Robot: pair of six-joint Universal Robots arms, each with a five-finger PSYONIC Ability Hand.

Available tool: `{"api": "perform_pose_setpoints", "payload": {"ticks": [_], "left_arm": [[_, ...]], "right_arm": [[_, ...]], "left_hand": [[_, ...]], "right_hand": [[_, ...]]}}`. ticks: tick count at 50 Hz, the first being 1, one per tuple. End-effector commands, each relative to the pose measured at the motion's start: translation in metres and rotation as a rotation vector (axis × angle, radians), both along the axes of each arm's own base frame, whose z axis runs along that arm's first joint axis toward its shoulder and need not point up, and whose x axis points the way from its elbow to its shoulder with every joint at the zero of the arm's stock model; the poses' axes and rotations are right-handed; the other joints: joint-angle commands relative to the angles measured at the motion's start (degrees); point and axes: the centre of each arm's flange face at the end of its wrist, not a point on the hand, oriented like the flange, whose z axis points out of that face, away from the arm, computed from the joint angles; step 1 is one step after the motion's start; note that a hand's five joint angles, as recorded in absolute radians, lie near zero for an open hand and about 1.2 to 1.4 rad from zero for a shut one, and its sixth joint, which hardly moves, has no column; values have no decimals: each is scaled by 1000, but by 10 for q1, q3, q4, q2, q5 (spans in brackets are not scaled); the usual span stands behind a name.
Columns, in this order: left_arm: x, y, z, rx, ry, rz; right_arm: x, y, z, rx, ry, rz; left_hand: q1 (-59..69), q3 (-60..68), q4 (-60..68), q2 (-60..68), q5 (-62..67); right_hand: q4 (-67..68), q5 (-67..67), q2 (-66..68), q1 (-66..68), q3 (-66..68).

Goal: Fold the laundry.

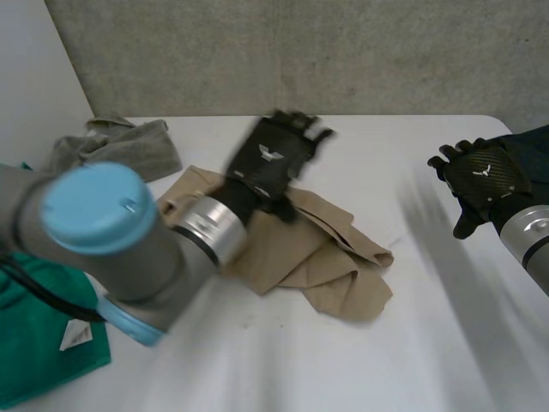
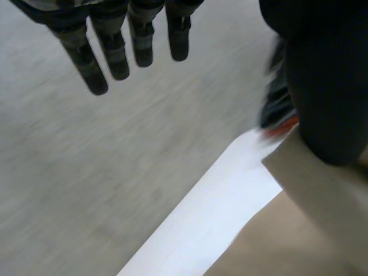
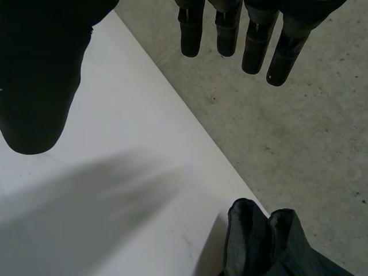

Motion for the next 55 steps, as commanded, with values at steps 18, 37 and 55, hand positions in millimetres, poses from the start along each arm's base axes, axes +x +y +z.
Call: {"api": "perform_pose_setpoints", "payload": {"ticks": [18, 37, 55], "left_arm": [[92, -102, -112, -61, -613, 322], [19, -101, 76, -728, 8, 383], [-92, 42, -31, -199, 73, -410]], "right_arm": [[3, 5, -8, 31, 8, 8], [2, 5, -3, 16, 4, -9], [-26, -18, 11, -37, 11, -167]], "left_hand": [[274, 265, 269, 267, 270], [677, 668, 671, 670, 673], [-16, -25, -22, -23, -20]], "right_hand": [[-33, -32, -25, -11, -18], [-33, -32, -25, -11, -18], [-33, -32, -25, -11, -18]]}}
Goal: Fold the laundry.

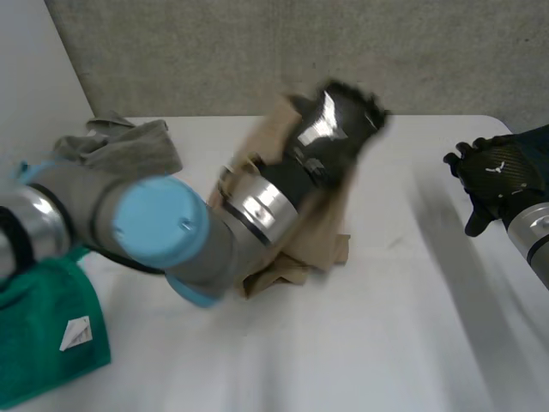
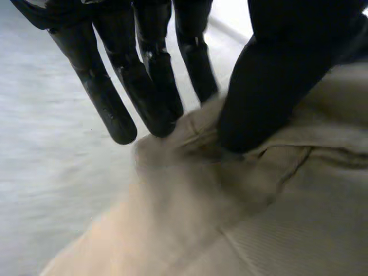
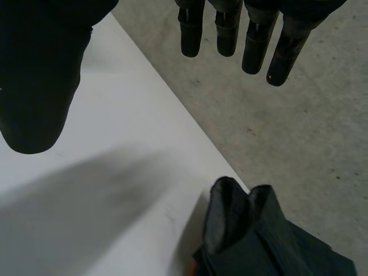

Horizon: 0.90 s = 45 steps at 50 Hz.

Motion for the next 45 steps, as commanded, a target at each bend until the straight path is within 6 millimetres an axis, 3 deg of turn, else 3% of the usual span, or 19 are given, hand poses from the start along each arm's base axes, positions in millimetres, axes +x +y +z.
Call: {"api": "perform_pose_setpoints", "payload": {"ticks": [1, 5, 9, 13, 16, 20, 21, 24, 29, 34, 45], "left_arm": [[-12, 25, -27, 120, -67, -114], [-7, 20, -15, 124, -45, -58], [17, 0, 17, 141, 17, 109], [48, -8, 37, 186, 37, 259], [69, -1, 41, 236, 20, 350], [99, 7, 27, 343, -58, 481], [113, 8, 15, 398, -102, 545], [130, 15, -6, 490, -184, 620], [150, 35, -43, 696, -300, 665], [154, 29, -58, 833, -248, 675], [140, -2, -82, 921, -198, 629]], "right_arm": [[-19, -15, 8, -29, 3, -81], [-25, -20, 12, -40, -1, -94], [-24, -21, 22, -71, 0, -84], [-16, -6, 49, -103, -3, -23], [-8, 5, 53, -71, -6, 41], [11, 30, 53, 57, -26, 168], [16, 40, 50, 131, -33, 200], [21, 53, 40, 254, -41, 219], [55, 80, 4, 458, -15, 332], [73, 87, -17, 485, -4, 362], [95, 67, -50, 359, -13, 326]], "left_hand": [[-329, -410, -398, -397, -363], [-321, -402, -390, -389, -355], [-314, -395, -383, -382, -348], [-299, -380, -368, -367, -333], [-291, -372, -359, -358, -325], [-252, -333, -321, -320, -286], [-197, -278, -266, -265, -231], [-151, -232, -220, -219, -185], [-139, -220, -208, -207, -173], [-196, -278, -265, -264, -231], [-191, -272, -260, -259, -226]], "right_hand": [[-33, -32, -25, -11, -18], [-33, -32, -25, -11, -18], [-33, -32, -25, -11, -18], [-33, -32, -25, -11, -18], [-33, -32, -25, -11, -18], [-33, -32, -25, -11, -18], [-33, -32, -25, -11, -18], [-25, -25, -18, -3, -11], [8, 9, 16, 30, 23], [7, 7, 14, 29, 21], [49, 49, 56, 71, 63]]}}
